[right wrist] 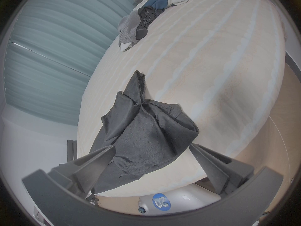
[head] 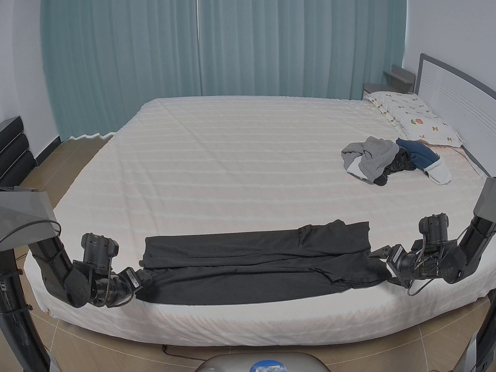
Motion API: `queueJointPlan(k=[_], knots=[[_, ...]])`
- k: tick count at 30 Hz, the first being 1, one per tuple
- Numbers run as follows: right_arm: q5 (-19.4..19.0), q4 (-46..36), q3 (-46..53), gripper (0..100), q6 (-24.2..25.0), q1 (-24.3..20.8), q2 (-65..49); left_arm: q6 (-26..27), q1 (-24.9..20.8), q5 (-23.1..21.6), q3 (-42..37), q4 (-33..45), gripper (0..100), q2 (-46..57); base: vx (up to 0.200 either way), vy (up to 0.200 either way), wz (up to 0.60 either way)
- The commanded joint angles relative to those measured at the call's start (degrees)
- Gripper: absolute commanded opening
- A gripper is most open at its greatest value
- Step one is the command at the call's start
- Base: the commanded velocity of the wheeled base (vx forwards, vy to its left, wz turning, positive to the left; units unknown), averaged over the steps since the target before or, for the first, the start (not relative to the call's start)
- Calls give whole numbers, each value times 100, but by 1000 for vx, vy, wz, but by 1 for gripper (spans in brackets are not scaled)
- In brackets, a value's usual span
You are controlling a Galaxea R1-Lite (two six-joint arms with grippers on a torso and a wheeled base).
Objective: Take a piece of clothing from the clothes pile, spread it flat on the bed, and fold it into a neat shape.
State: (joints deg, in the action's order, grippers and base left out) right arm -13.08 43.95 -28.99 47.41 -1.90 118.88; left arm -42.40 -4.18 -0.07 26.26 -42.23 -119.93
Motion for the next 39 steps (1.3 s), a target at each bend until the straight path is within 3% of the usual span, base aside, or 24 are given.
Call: queueJointPlan(k=[1,6,14,30,39], knots=[[-10,0,-1,100,-21,-3,91,-40,172,-248,301,4,100,242,0,0,0],[-10,0,7,100,-30,-12,100,-93,154,-713,705,162,100,304,0,0,0],[-212,0,42,100,-83,-3,100,4,128,-986,1751,962,100,-101,0,0,0],[-230,26,-1,100,-92,23,337,39,102,-1003,2419,988,100,-637,0,0,0],[-230,26,7,100,-144,-12,355,258,119,-995,2419,988,100,-874,0,0,0]])
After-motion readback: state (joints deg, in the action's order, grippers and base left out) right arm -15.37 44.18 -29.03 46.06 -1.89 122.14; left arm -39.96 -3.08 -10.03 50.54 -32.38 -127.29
